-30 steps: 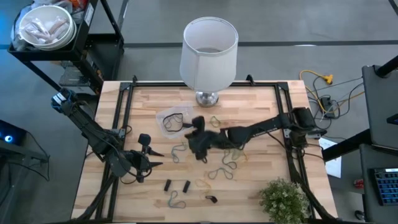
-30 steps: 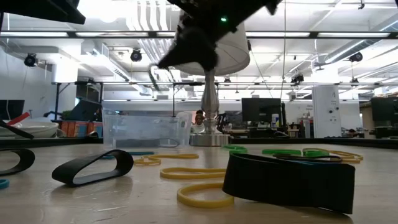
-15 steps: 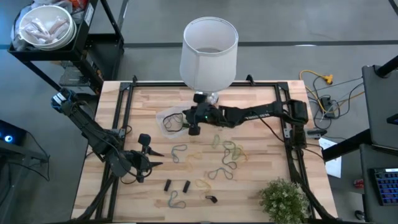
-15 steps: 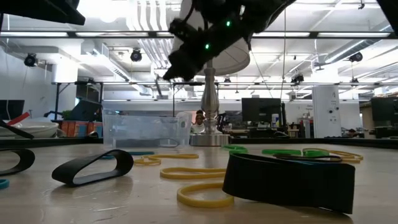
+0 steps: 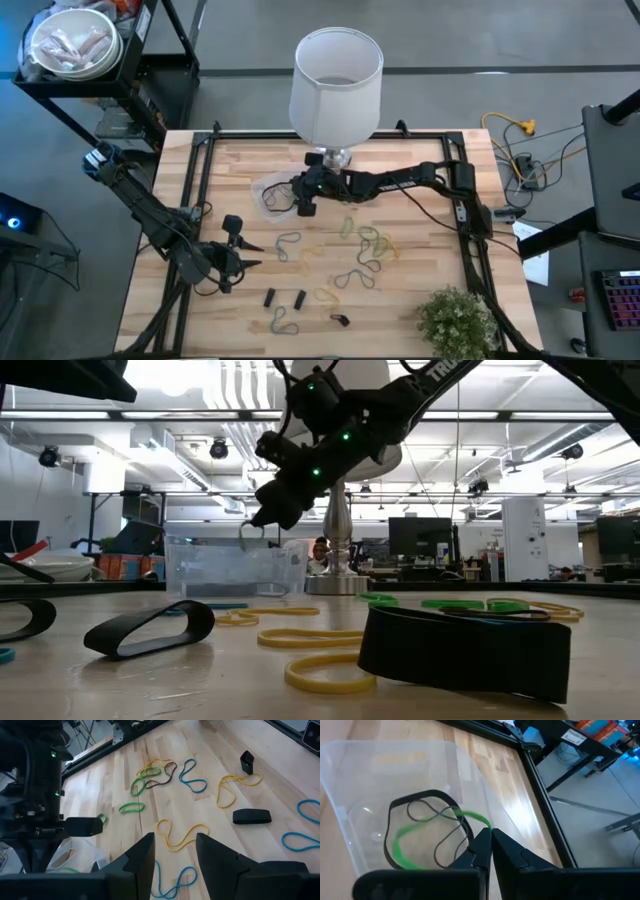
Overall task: Pick and place rubber bands into bin
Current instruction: Put the green rubber band into the transparent bin, then put the black rubber band into the transparent bin
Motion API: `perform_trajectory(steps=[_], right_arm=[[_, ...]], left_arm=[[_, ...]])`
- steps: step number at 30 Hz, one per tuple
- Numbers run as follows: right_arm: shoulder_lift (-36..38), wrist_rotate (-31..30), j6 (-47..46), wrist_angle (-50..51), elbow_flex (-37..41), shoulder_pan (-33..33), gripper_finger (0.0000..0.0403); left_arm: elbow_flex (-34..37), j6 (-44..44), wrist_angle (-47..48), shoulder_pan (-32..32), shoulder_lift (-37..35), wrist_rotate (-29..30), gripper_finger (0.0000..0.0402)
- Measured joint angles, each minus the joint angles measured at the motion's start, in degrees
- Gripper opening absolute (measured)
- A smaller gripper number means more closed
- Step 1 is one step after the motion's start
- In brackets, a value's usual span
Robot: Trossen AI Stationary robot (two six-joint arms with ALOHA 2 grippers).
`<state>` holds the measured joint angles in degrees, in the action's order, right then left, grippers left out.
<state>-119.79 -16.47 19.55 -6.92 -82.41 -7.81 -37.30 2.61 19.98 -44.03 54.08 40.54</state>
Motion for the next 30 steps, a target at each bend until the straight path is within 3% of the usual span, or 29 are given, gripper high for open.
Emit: perform_trajectory(steps=[5, 19, 30], right_arm=[[0.15, 2.28, -1.17, 1.09, -0.61, -0.18, 0.0020], [0.60, 3.49, -2.64, 2.25, -0.65, -0.44, 0.0131], [9.20, 10.61, -2.32, 25.58, -0.68, 4.89, 0.0128]], left_arm=[[0.00, 0.00, -0.04, 0.00, 0.00, 0.02, 0.0128], [0.15, 0.00, -0.04, 0.00, 0.00, 0.02, 0.0128], [0.93, 2.99, -0.49, 0.19, 5.25, -0.51, 0.0128]])
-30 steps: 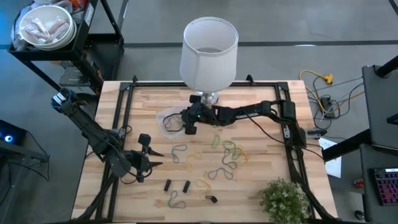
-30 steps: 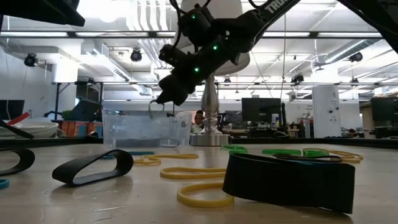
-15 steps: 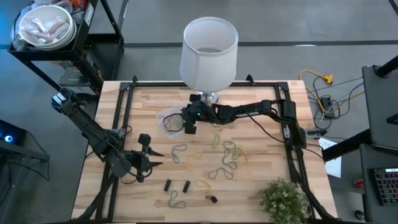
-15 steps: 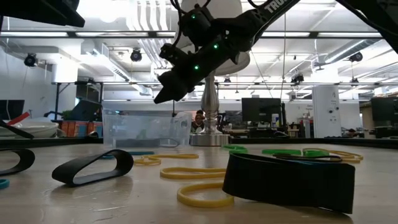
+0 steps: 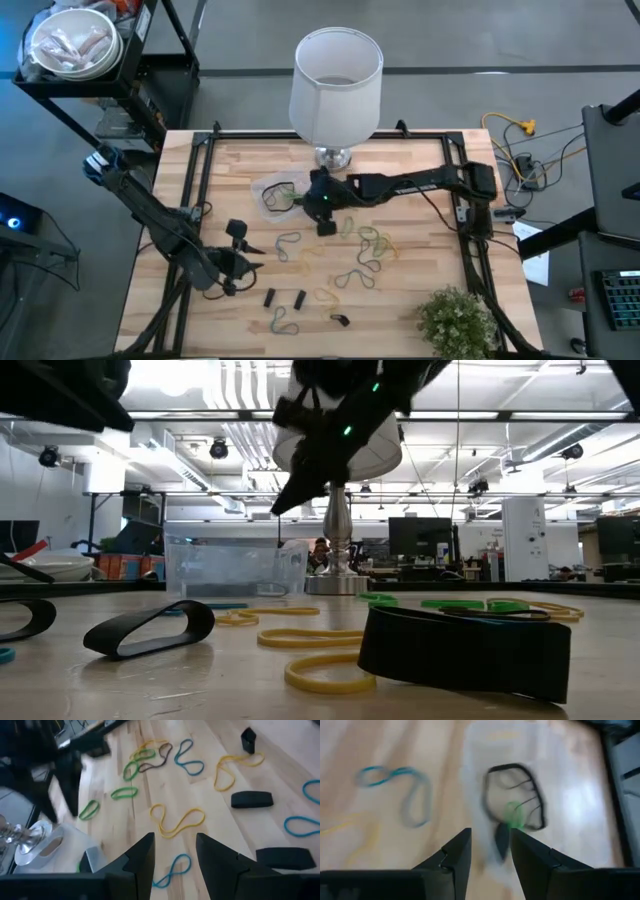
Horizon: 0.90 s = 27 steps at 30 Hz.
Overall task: Pick and place rubber bands into bin
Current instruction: Put the black rubber band into the transparent bin
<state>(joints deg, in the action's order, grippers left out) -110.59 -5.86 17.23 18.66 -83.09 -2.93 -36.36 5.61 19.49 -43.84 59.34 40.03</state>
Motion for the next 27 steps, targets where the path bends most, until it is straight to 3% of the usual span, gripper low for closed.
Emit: perform_trajectory(steps=[5, 10, 15, 27], right_arm=[[5.38, 2.74, -4.72, 11.09, -0.02, 4.66, 0.0117], [9.02, 3.55, -11.40, 18.79, -0.02, 10.52, 0.0107], [10.83, 3.31, -15.02, 20.36, -0.02, 16.74, 0.0099], [10.71, 2.85, -17.31, 19.99, 0.04, 26.19, 0.0076]], left_arm=[[-0.08, 0.09, -2.66, 0.01, 4.65, -1.07, 0.0128], [-0.13, 5.20, -2.95, 0.00, 10.44, -8.25, 0.0128], [-0.16, 9.69, -2.72, 0.01, 17.11, -14.20, 0.0128], [-4.31, 13.73, -2.53, -0.02, 29.21, -17.60, 0.0128]])
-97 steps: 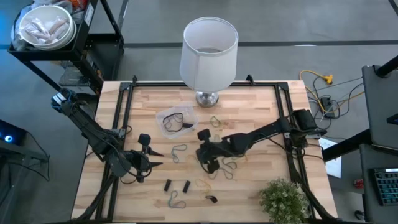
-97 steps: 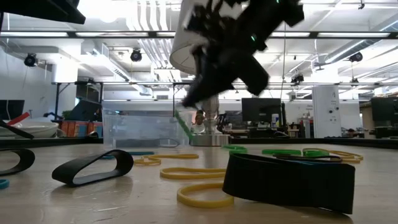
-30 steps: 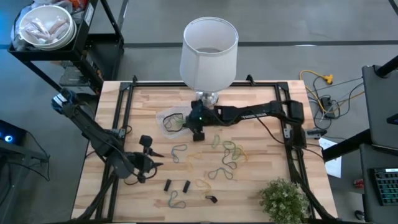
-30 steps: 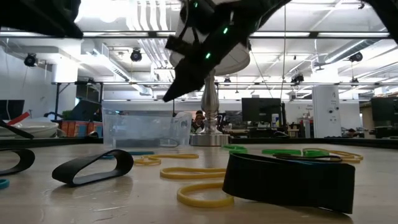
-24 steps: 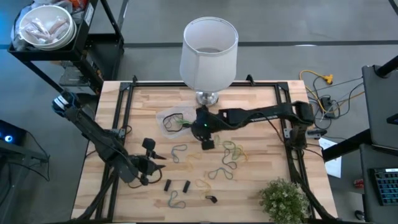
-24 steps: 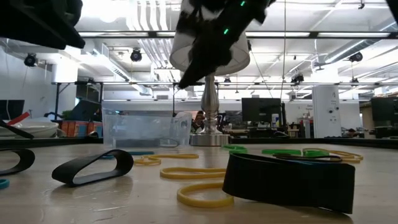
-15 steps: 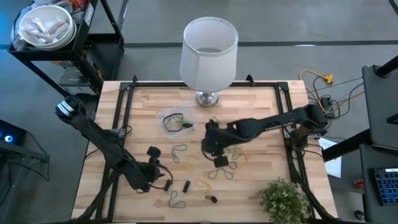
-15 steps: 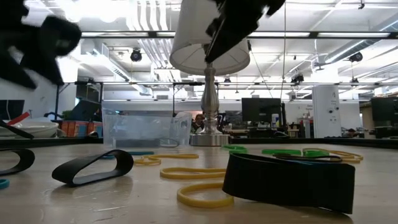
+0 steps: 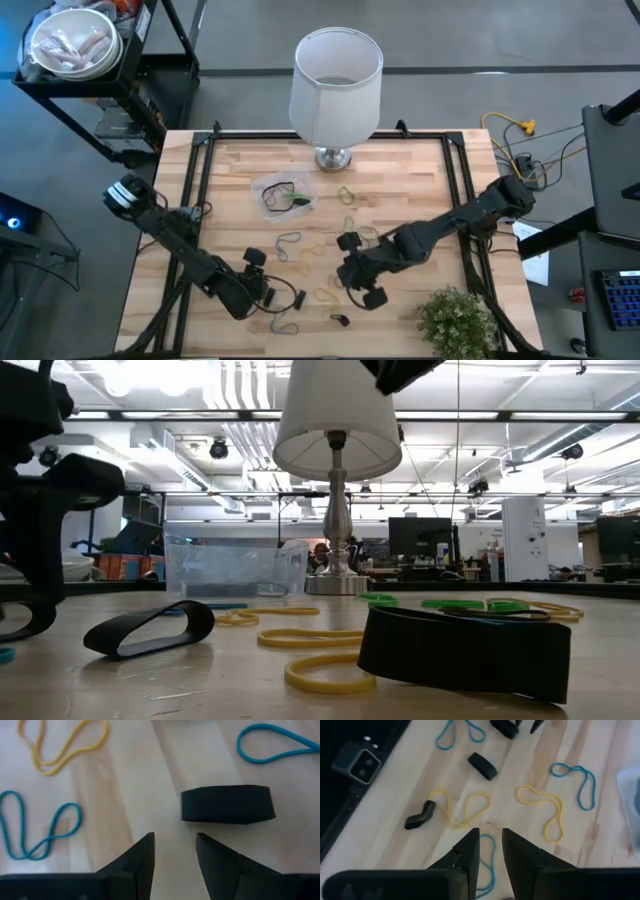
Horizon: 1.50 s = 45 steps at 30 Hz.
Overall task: Pick and place rubber bands into bin
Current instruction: Put the black rubber band into the transparent bin
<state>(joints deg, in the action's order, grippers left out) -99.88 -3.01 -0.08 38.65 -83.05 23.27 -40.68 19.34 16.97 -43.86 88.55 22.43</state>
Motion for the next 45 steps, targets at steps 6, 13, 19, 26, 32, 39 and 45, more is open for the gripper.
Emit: perform_trajectory(steps=[6, 13, 19, 26, 32, 39, 45], right_arm=[[0.00, -0.29, -0.39, -0.06, 0.02, 1.59, 0.0066], [-0.03, -1.68, -0.41, -0.06, 0.20, 1.88, 0.0063], [-0.04, -1.68, -0.41, -0.10, 0.38, 1.86, 0.0060], [-0.07, -1.66, -0.41, -0.44, 1.17, 1.86, 0.0058], [-0.09, -1.66, -0.44, -1.36, 2.54, 1.86, 0.0059], [-0.11, -1.65, -1.64, -1.83, 3.94, 1.86, 0.0059], [-0.11, -1.64, -1.68, -2.21, 4.11, 1.86, 0.0059]], left_arm=[[-2.88, 0.01, -0.04, -0.02, 3.29, -0.97, 0.0128], [-4.65, -0.16, -0.43, -0.07, 3.56, -1.26, 0.0128], [-4.81, -0.21, -0.75, -0.07, 3.56, -1.24, 0.0128], [-4.77, -4.30, -4.94, -0.13, 3.63, -1.90, 0.0128], [-4.73, -6.43, -6.11, -0.11, 3.95, -2.08, 0.0128], [-4.71, -6.34, -6.34, 0.02, 4.11, -1.98, 0.0128], [-4.69, -6.16, -7.78, 1.32, 4.11, -1.34, 0.0128]])
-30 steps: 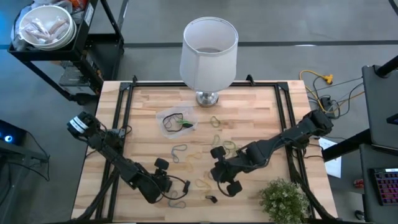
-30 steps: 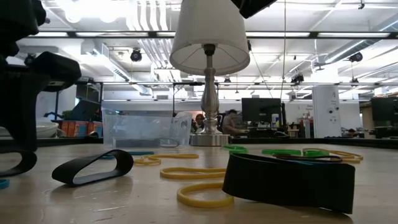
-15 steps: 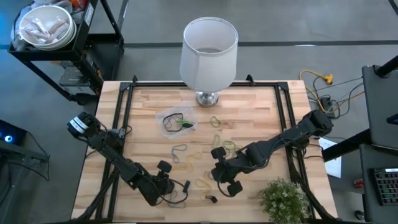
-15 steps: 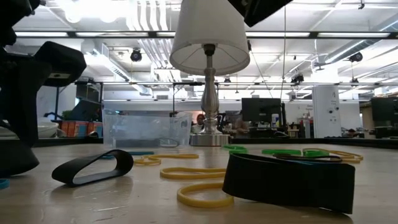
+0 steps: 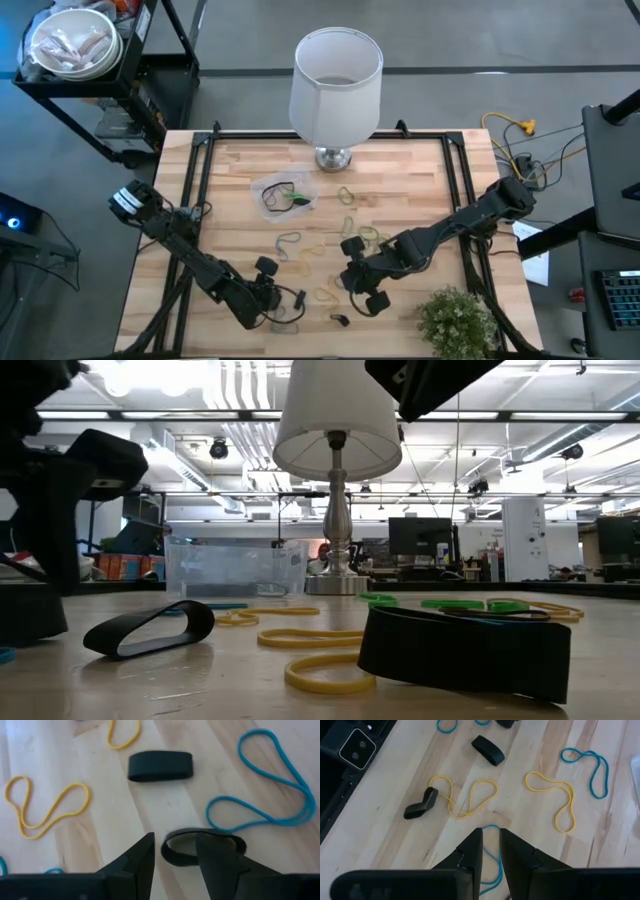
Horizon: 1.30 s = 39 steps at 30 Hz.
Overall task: Pick and place rubber bands into bin
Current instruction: Put the black rubber band into the transparent bin
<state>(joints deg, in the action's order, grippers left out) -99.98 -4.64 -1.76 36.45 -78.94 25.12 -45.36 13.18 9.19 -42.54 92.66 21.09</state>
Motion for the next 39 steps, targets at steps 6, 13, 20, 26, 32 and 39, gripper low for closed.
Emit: perform_trajectory(steps=[6, 13, 20, 26, 32, 39], right_arm=[[0.00, 0.00, -0.03, -0.62, 0.00, 0.00, 0.0059], [0.00, 0.00, -0.22, -0.85, 0.00, 0.00, 0.0059], [0.00, 0.01, -0.21, -1.22, 0.00, 0.00, 0.0059], [0.00, 0.02, -0.20, -1.25, 0.00, 0.00, 0.0059], [0.00, 0.00, -0.20, -1.27, 0.13, 0.00, 0.0059], [0.00, -0.33, -0.19, -1.43, 0.51, 0.00, 0.0059]], left_arm=[[0.01, 0.04, -0.15, 1.47, 0.00, -0.45, 0.0128], [0.65, 2.73, -0.06, 1.85, 0.00, -3.27, 0.0127], [0.68, 2.98, 0.33, 1.98, 0.00, -3.65, 0.0118], [0.68, 1.28, 2.18, 1.98, 0.00, -3.64, 0.0032], [0.29, -1.17, 2.41, 1.98, -0.02, -1.59, 0.0007], [-1.50, -6.58, 4.27, 2.06, -3.28, 8.32, 0.0001]])
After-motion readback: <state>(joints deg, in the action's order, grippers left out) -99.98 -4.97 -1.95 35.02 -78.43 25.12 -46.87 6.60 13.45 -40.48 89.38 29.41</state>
